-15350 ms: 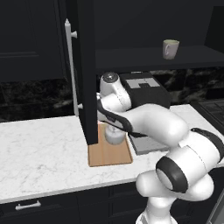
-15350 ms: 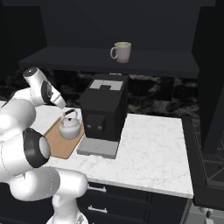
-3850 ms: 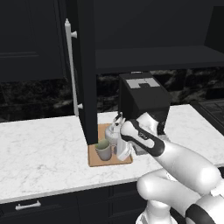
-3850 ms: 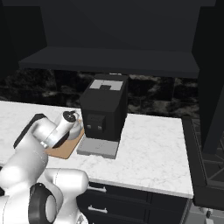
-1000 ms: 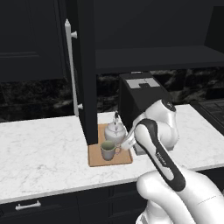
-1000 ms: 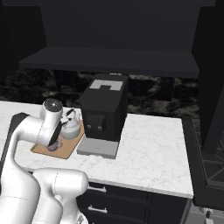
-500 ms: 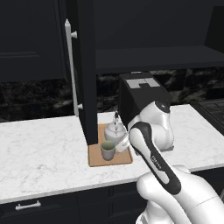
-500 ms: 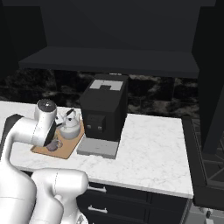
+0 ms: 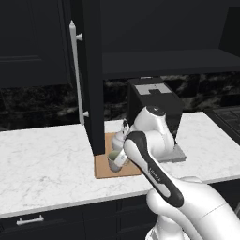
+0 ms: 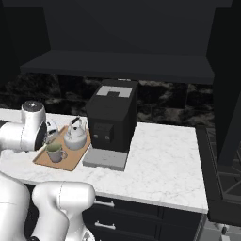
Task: Pick the kettle from the counter and place it on the tray. Then pick the mug from the cabinet and place it on the tray. Then close the cabinet doors.
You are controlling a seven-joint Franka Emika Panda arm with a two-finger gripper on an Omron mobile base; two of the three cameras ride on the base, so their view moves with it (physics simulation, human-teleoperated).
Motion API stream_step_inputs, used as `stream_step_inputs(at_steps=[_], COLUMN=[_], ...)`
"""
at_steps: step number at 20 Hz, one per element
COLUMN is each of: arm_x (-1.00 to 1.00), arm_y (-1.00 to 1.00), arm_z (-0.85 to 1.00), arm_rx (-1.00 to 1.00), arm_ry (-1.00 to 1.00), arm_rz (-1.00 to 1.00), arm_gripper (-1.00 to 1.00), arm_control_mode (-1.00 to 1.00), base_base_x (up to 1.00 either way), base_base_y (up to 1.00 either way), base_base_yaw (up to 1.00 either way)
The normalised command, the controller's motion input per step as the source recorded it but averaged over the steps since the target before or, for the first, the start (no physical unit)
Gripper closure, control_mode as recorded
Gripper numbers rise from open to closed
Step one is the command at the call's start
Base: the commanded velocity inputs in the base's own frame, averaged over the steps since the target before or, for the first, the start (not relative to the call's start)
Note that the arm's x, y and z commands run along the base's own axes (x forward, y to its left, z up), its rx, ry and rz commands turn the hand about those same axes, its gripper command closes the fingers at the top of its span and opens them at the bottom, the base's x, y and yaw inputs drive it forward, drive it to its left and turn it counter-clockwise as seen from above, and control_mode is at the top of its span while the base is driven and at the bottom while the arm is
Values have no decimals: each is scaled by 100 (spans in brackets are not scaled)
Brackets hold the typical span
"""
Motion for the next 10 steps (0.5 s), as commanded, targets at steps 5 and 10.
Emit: stream_step_inputs(at_steps=[5, 10], arm_x=[-53, -14], arm_y=[1, 2], arm_z=[15, 0], arm_rx=[-9, -7], arm_ry=[0, -1], arm_rz=[0, 0], arm_gripper=[100, 100], arm_control_mode=[-100, -100], base_base_x=[0, 0], base_base_y=[0, 0], base_base_yaw=[0, 0])
